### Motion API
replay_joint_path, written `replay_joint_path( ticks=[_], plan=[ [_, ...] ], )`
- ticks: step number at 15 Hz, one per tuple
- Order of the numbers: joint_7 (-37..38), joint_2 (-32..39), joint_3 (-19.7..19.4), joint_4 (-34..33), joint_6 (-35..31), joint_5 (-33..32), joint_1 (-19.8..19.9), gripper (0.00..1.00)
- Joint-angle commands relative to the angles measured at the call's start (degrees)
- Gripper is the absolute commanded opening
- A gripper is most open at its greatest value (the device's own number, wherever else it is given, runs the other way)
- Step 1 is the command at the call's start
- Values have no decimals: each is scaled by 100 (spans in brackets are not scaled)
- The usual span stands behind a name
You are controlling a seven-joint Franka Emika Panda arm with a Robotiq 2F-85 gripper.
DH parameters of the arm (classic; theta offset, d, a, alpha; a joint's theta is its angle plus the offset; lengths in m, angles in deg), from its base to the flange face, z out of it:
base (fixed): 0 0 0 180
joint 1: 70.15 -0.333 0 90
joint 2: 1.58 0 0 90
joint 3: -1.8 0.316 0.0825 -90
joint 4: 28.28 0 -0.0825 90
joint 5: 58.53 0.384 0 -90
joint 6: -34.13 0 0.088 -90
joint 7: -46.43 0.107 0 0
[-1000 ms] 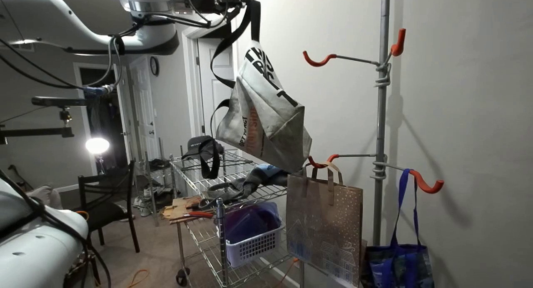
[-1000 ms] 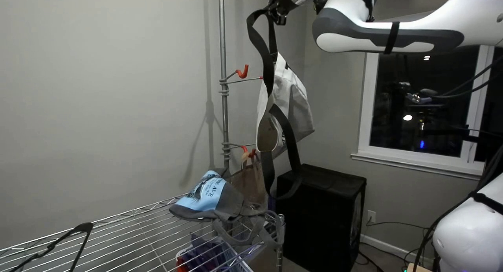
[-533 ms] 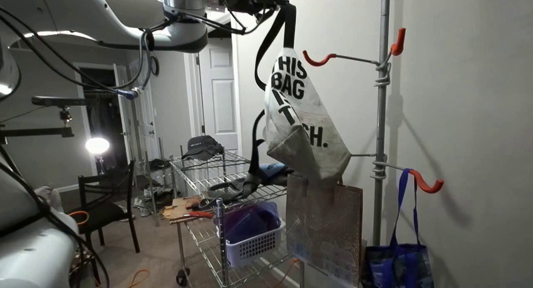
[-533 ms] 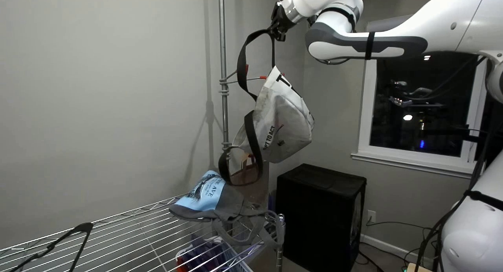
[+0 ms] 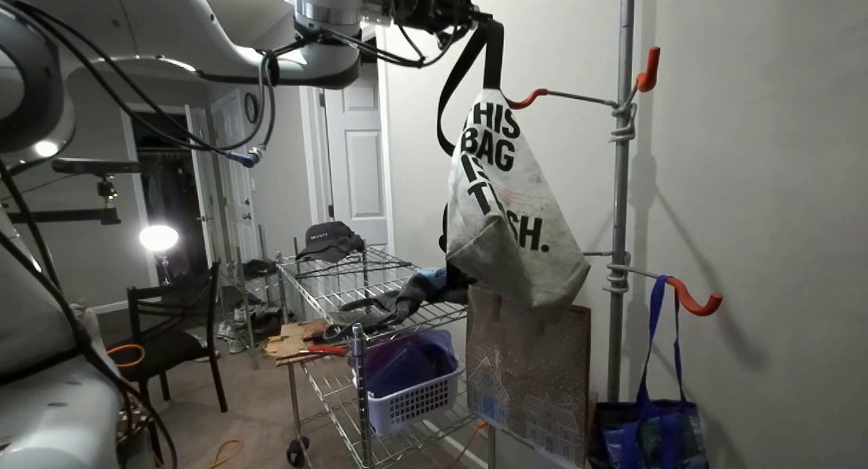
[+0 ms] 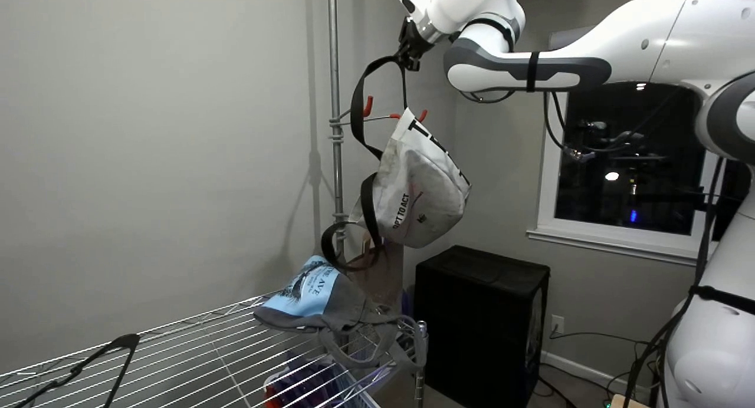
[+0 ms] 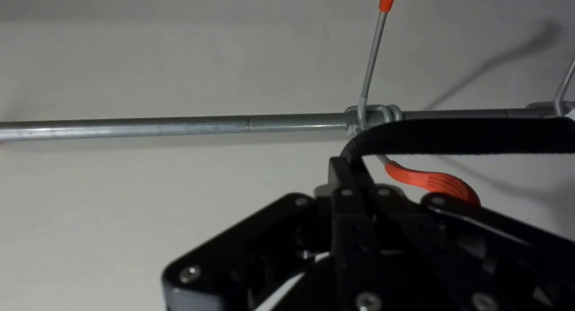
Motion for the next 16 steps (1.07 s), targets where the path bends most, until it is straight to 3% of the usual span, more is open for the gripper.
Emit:
replay_joint_path(
  ticks=[1,9,16],
  plan=[
    [-702,532,-106,-810,519,475,-189,0],
    [-1418,1630,-36,-2310,1763,617,-284,0],
    [-1445,2116,-20,-2642,2015,607,-273,0]
  ],
)
